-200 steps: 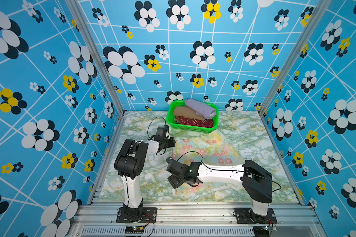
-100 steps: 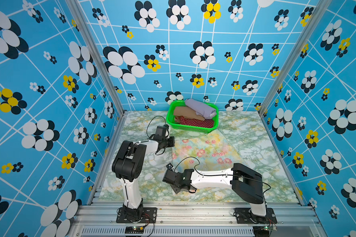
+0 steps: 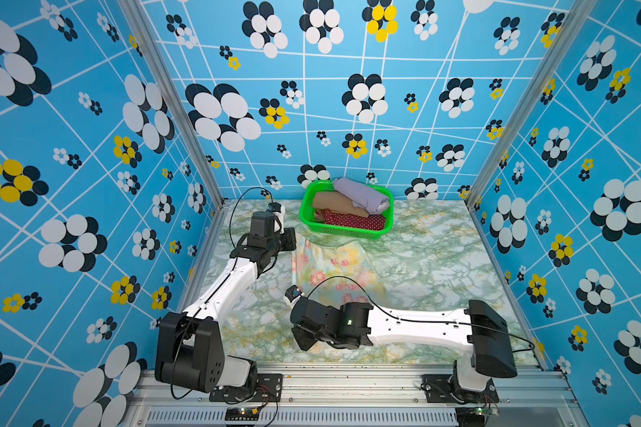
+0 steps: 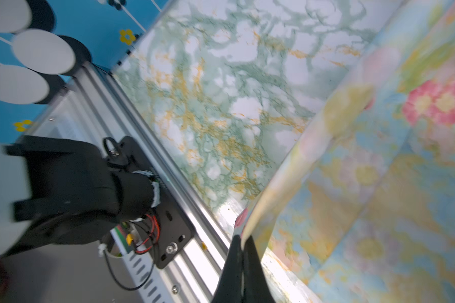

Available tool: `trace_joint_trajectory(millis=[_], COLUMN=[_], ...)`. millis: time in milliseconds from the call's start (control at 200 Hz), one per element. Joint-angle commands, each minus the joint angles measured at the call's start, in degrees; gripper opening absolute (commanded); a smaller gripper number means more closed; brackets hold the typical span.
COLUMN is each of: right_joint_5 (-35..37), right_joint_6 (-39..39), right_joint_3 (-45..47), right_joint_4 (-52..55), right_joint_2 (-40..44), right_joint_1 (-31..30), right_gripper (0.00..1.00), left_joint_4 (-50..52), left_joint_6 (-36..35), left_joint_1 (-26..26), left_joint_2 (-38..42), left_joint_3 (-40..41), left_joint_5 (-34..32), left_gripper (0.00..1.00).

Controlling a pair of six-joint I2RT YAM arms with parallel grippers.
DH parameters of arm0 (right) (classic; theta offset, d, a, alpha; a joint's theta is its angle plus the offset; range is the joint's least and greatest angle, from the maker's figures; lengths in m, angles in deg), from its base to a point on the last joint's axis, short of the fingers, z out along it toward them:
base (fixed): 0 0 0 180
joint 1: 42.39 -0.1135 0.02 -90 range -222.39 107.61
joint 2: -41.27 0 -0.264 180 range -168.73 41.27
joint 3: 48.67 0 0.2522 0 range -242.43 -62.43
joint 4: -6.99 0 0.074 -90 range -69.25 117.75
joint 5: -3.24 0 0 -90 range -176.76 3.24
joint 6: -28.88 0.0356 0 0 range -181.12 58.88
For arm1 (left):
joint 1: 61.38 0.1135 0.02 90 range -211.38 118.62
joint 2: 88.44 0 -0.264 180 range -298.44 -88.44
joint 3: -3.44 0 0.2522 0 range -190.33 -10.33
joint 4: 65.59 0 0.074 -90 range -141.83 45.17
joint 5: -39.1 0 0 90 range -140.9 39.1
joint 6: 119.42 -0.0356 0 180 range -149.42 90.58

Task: Roll up the skirts
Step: Fold the skirt at the center of the board.

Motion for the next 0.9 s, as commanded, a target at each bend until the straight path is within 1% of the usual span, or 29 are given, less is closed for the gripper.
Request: trace_joint_trajectory(millis=[0, 195, 265, 350, 460, 660, 800, 894], right_joint_5=[-4.68, -5.09, -6.09, -7.31, -8.23, -11.41, -12.82, -13.54], right_joint_6=[1.85, 5.03, 5.66, 5.38, 3.07, -0.41, -1.87, -3.12], right_joint_3=[2.69, 16.01, 20.50, 23.79, 25.16, 27.32, 28.15, 27.45], right_joint_4=[1.24, -1.15, -2.72, -3.64, -1.92, -0.52, -1.36, -1.11], right_joint_2=[4.28, 10.36, 12.23, 14.01, 14.84, 13.67, 11.61, 9.31], right_joint_1=[1.74, 7.79, 10.76, 14.42, 19.23, 27.49, 31.95, 34.07], right_gripper=[0.00, 0.00, 0.00, 0.00, 0.00, 0.00, 0.00, 0.00], left_joint_4=[4.24, 7.49, 7.67, 7.20, 7.92, 8.98, 6.79, 5.33], left_joint_6=[-3.27, -6.04, -6.21, -6.64, -6.24, -6.17, -5.37, -5.36], left_joint_1=[-2.76, -10.22, -11.77, -12.77, -13.04, -14.13, -14.49, -14.87], left_joint_2=[-2.60, -13.43, -18.24, -23.59, -30.08, -39.45, -43.20, -44.40], left_joint_3=[-4.48, -13.79, -17.19, -20.92, -26.02, -33.16, -34.28, -34.70], left_joint_5=[-3.39, -7.85, -8.82, -10.65, -11.29, -12.79, -12.97, -12.91], left_gripper=[0.00, 0.00, 0.00, 0.00, 0.00, 0.00, 0.00, 0.00])
